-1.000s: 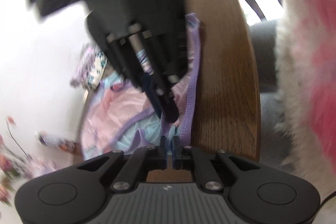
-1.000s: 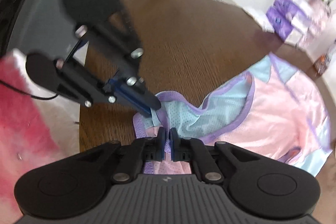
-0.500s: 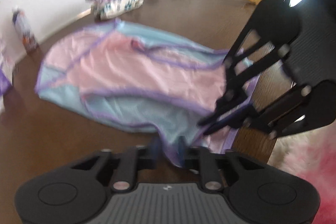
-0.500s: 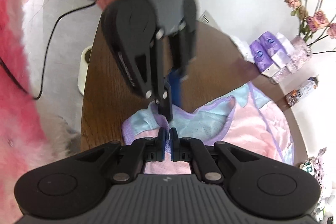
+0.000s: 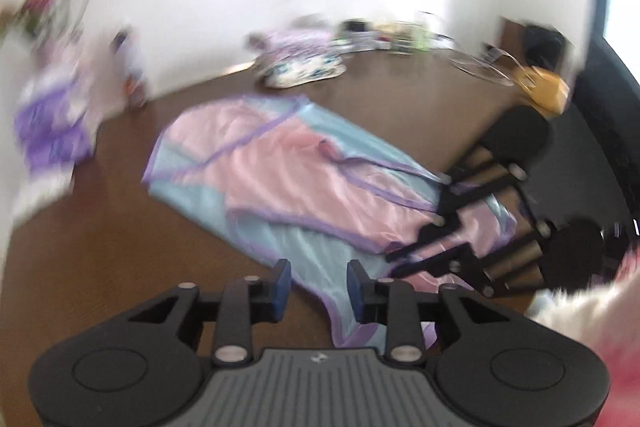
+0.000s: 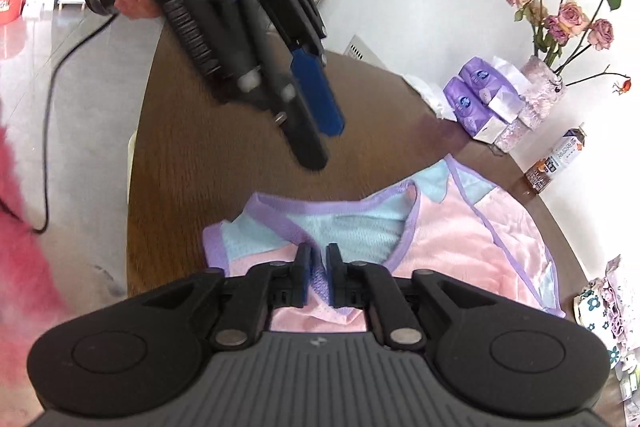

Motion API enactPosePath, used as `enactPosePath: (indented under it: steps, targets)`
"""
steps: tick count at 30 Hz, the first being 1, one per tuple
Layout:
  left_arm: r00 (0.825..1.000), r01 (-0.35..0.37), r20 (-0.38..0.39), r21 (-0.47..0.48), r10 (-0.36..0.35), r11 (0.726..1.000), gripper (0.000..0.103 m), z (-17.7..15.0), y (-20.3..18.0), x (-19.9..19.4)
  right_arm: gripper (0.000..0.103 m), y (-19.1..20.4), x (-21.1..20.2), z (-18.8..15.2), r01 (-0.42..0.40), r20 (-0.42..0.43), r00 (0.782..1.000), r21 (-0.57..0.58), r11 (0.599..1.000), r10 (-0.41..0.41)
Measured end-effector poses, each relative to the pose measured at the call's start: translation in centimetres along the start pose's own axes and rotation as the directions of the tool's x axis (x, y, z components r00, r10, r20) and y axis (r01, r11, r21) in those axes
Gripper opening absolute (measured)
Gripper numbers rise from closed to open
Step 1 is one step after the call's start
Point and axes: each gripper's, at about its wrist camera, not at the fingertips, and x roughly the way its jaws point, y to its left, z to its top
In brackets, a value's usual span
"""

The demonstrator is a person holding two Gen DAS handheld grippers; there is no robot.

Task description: Fold clothes

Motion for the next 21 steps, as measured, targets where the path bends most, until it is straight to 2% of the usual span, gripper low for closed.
enactPosePath:
  steps: [2, 6, 8, 11, 13, 16, 19, 20, 21]
  targets:
    - [0.999, 0.046, -0.024, 0.101, -0.043, 0.994, 0.03, 0.2, -1.3, 0.8, 0.034, -0.5, -0.4, -0.1, 0.009, -0.002, 1.0, 0.03, 1.0, -0.008]
    - [0.993, 0.104, -0.077, 0.171, -0.092, 0.98, 0.03, 0.4, -3.1, 3.2, 0.034, -1.7, -3.1, -1.0, 0.024, -0.01, 1.0, 0.157, 0.987, -0.023]
    - [0.985, 0.154, -0.096, 0.143, -0.141, 0.978, 0.028, 0.4, -2.9, 4.3, 0.034, -2.1, -4.4, -2.2, 0.051, -0.036, 0.998, 0.223, 0.974, -0.044]
    - [0.957, 0.233, -0.192, 0.068, -0.217, 0.97, 0.003, -0.1, -2.1, 5.7, 0.034, -2.4, -5.4, -4.6, 0.126, -0.119, 0.988, 0.302, 0.945, -0.093]
    - [0.95, 0.24, -0.213, 0.028, -0.229, 0.97, 0.002, -0.7, -1.5, 5.3, 0.034, -2.3, -5.6, -6.1, 0.172, -0.18, 0.977, 0.326, 0.93, -0.117]
    - [0.952, 0.223, -0.212, -0.025, -0.223, 0.975, 0.004, -0.9, -0.8, 4.9, 0.034, -2.4, -5.7, -7.5, 0.204, -0.226, 0.966, 0.359, 0.911, -0.128]
    - [0.959, 0.22, -0.164, -0.074, -0.23, 0.973, 0.019, -0.7, -0.5, 4.2, 0.033, -2.8, -6.1, -8.3, 0.224, -0.235, 0.962, 0.4, 0.889, -0.137]
    - [0.962, 0.218, -0.149, -0.082, -0.228, 0.973, 0.03, -0.5, -0.6, 4.2, 0.033, -3.0, -6.3, -8.4, 0.23, -0.225, 0.964, 0.416, 0.88, -0.146]
    - [0.965, 0.213, -0.139, -0.087, -0.224, 0.973, 0.031, -0.3, -0.7, 4.4, 0.033, -3.0, -6.7, -8.5, 0.238, -0.211, 0.964, 0.434, 0.869, -0.159]
